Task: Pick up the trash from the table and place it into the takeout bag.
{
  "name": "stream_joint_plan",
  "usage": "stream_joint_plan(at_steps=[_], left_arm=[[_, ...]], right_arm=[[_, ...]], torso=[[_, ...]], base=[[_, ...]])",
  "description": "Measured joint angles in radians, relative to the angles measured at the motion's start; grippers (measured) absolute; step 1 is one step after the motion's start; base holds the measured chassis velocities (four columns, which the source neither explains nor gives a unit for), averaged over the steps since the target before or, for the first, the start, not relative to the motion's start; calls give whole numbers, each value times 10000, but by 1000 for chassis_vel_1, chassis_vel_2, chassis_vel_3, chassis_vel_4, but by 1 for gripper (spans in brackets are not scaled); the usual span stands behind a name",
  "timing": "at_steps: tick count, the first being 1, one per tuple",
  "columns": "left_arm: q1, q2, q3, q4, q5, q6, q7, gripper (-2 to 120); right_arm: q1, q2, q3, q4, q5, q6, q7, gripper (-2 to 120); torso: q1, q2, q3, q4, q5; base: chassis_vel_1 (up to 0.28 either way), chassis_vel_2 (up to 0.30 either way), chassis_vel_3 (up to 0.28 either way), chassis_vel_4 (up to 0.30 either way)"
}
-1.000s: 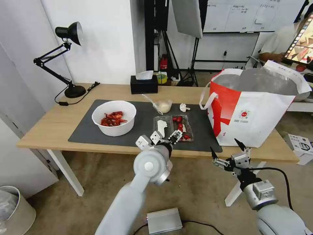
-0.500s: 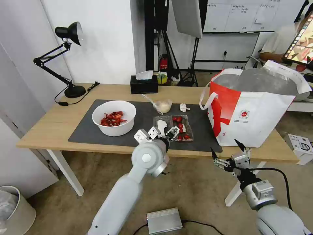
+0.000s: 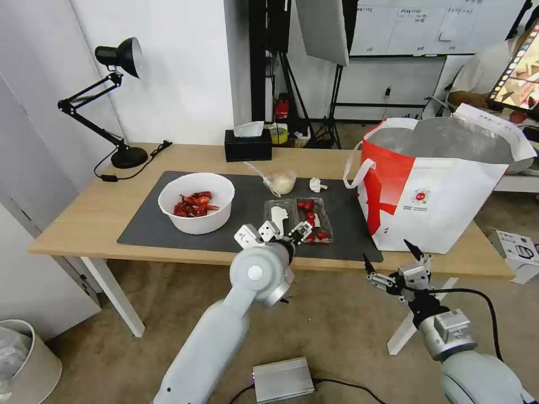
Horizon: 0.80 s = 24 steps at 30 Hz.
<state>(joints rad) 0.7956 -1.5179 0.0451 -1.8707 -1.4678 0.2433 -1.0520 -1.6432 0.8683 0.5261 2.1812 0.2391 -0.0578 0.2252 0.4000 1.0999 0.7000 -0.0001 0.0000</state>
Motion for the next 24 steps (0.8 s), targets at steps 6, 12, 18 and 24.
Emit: stream_joint_plan(at_steps=[6,12,18,24], left_arm=[[-4,2,75,107,40,12,-15,100],[-95,34,70,204,35,19,-14,100],[-216,91,54,300,-44,22,-3,100],[-222,67,75,348,-50,26,1,100]], right_arm=[[-2,8,1,-27,0,13,3,100],[71,23,-48,-101,2,20,5,100],[139,58,-126,-156,3,27,9,100],[119,76,-131,-188,-1,57,9,100]], torso=[[-1,0,0,1,0],[-1,0,0,1,0],[0,0,0,1,0],[0,0,0,1,0]], base=[[0,0,0,0],[0,0,0,0],[0,0,0,0],[0,0,0,0]])
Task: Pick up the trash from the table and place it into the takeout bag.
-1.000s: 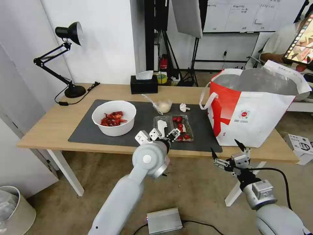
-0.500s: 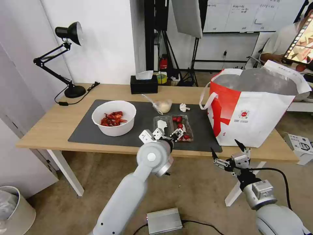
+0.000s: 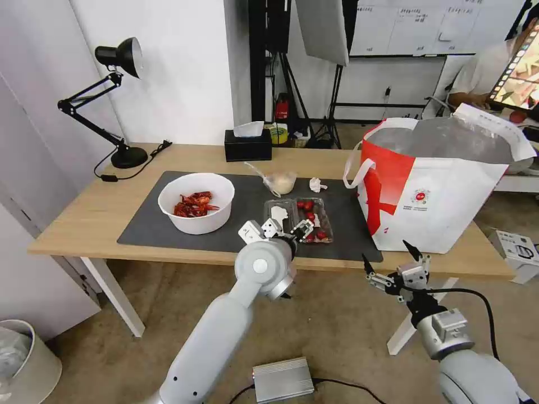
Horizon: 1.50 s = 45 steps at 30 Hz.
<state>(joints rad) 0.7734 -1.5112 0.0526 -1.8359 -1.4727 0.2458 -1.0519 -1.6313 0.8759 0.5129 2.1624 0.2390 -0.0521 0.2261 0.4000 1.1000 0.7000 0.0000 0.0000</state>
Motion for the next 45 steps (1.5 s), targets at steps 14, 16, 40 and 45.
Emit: stream_joint_plan(at_steps=[14,16,40,45], left_arm=[[35,18,-111,-131,-3,-67,3,100],[34,19,-129,-136,-3,-76,4,100],[246,462,-369,-794,141,-407,340,100],[255,577,-435,-858,172,-451,400,100]], right_arm=[[55,31,-185,-115,-98,15,-1,100],[56,32,-191,-118,-103,16,-1,100],[126,139,-461,-315,-297,193,-59,100],[182,166,-531,-346,-320,193,-62,100]], torso=[[-1,2,0,0,0],[0,2,0,0,0],[0,1,0,0,-1],[-1,0,0,0,-1]], base=[[0,0,0,0],[0,0,0,0],[0,0,0,0],[0,0,0,0]])
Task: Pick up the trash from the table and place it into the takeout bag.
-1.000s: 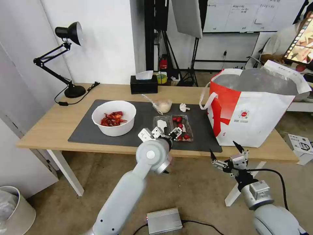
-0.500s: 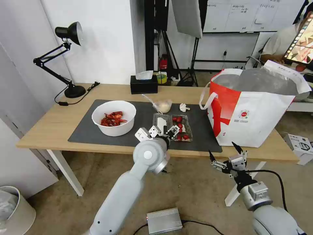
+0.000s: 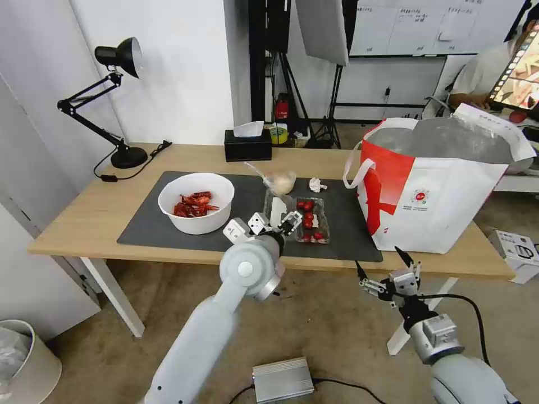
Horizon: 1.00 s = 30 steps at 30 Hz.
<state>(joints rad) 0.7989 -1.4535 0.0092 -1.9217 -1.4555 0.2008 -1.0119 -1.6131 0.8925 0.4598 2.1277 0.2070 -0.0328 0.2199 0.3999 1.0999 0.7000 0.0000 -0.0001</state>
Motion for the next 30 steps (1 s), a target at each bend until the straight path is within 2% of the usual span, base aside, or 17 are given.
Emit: stream_joint_plan(at_steps=[7,12,20,30], left_arm=[[28,16,-6,-26,173,-70,142,100],[31,16,-4,-112,302,-317,545,100],[160,173,-12,-360,344,-373,735,100],[15,205,-19,-305,301,-482,1034,100]], right_arm=[[55,48,-67,-61,-30,0,-2,100],[57,97,-116,-107,-80,3,-15,100],[131,124,-282,-160,-129,11,-27,100],[182,113,-368,-179,-137,12,-45,100]], torso=[[0,0,0,0,0],[0,0,0,-1,1],[0,0,0,-1,1],[1,0,0,0,1]], base=[[0,0,0,0],[0,0,0,0],[0,0,0,0],[0,0,0,0]])
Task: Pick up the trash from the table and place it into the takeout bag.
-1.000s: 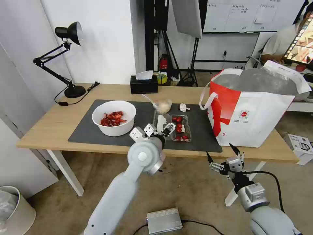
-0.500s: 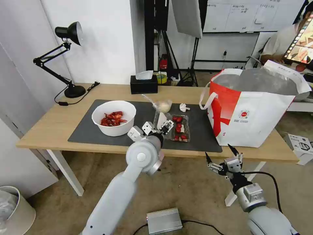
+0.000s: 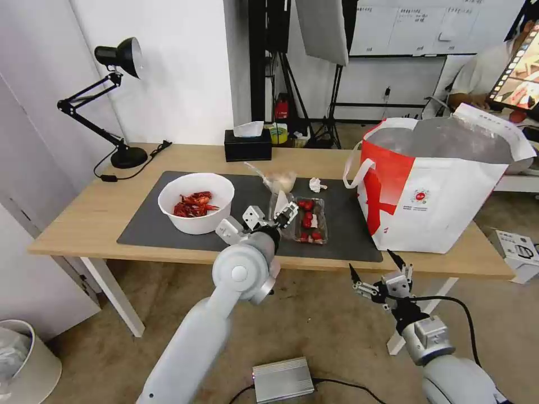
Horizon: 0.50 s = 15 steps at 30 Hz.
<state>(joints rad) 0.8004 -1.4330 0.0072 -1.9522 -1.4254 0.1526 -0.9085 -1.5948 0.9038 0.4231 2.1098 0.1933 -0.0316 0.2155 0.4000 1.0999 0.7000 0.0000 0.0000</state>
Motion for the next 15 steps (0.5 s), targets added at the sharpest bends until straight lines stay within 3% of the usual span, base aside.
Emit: stream_joint_plan(at_steps=[15], left_arm=[[-537,113,310,70,-455,17,199,100]], right_arm=[[-49,-23,74,30,6,23,0,100]], torso=[[0,0,0,0,0]], base=[[0,0,0,0]])
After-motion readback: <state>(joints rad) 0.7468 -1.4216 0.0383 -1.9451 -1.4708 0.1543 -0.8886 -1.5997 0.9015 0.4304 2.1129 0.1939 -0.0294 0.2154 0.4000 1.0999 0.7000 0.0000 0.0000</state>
